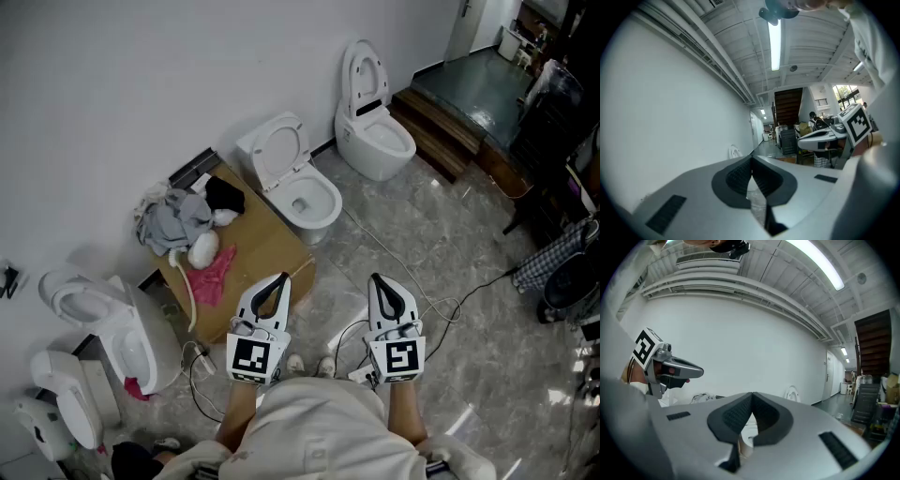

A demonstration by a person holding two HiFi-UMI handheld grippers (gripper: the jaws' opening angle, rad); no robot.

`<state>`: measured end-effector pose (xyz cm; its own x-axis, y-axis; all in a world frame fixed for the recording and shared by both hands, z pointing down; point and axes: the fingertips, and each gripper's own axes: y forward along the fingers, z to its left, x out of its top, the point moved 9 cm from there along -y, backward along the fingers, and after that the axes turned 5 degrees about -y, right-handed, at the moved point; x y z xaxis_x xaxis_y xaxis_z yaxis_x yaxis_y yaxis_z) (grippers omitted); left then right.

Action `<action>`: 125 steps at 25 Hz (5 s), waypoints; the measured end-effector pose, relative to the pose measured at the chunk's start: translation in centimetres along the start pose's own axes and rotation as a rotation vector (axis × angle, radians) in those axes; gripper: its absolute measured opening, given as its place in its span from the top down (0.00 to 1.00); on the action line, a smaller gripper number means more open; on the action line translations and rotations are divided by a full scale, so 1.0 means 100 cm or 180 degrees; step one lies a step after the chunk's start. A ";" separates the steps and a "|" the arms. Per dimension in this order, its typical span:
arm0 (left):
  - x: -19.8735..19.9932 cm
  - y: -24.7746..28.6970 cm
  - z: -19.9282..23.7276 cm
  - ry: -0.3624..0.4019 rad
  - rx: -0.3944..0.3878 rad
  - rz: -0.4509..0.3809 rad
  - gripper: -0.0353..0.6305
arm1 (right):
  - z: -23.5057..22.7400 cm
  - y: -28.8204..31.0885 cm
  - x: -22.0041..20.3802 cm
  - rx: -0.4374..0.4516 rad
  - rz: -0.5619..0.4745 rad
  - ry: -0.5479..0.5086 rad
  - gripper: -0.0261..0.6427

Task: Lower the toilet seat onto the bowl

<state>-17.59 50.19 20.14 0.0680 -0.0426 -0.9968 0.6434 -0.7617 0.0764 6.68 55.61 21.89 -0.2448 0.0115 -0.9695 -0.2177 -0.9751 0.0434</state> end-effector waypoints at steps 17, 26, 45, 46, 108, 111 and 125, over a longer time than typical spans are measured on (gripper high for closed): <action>0.001 0.062 -0.038 0.0117 0.0081 -0.0042 0.93 | -0.058 0.023 -0.003 0.0130 -0.0201 0.0071 0.95; -0.012 0.125 0.018 -0.0012 0.0057 0.0008 0.93 | -0.076 0.100 -0.013 0.0104 -0.0111 -0.0018 0.95; -0.018 0.266 0.111 -0.0192 -0.0179 -0.0042 0.93 | -0.121 0.240 -0.023 -0.0170 0.0042 -0.0107 0.95; -0.018 0.271 0.113 -0.0199 -0.0171 -0.0043 0.93 | -0.124 0.245 -0.024 -0.0163 0.0041 -0.0105 0.95; -0.084 0.529 0.287 -0.0524 0.1447 0.0445 0.93 | -0.221 0.677 -0.119 0.1903 0.0172 -0.0330 0.95; -0.095 0.539 0.306 -0.0573 0.1411 0.0482 0.93 | -0.211 0.700 -0.120 0.1978 0.0216 -0.0361 0.95; -0.157 0.590 0.345 -0.0666 0.1781 0.0828 0.93 | -0.194 0.791 -0.188 0.2416 0.0407 -0.0565 0.92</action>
<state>-7.05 -16.37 39.42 -0.0182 -0.3529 -0.9355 0.1279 -0.9288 0.3478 12.37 -26.07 38.92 -0.4448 0.0071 -0.8956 -0.7473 -0.5540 0.3668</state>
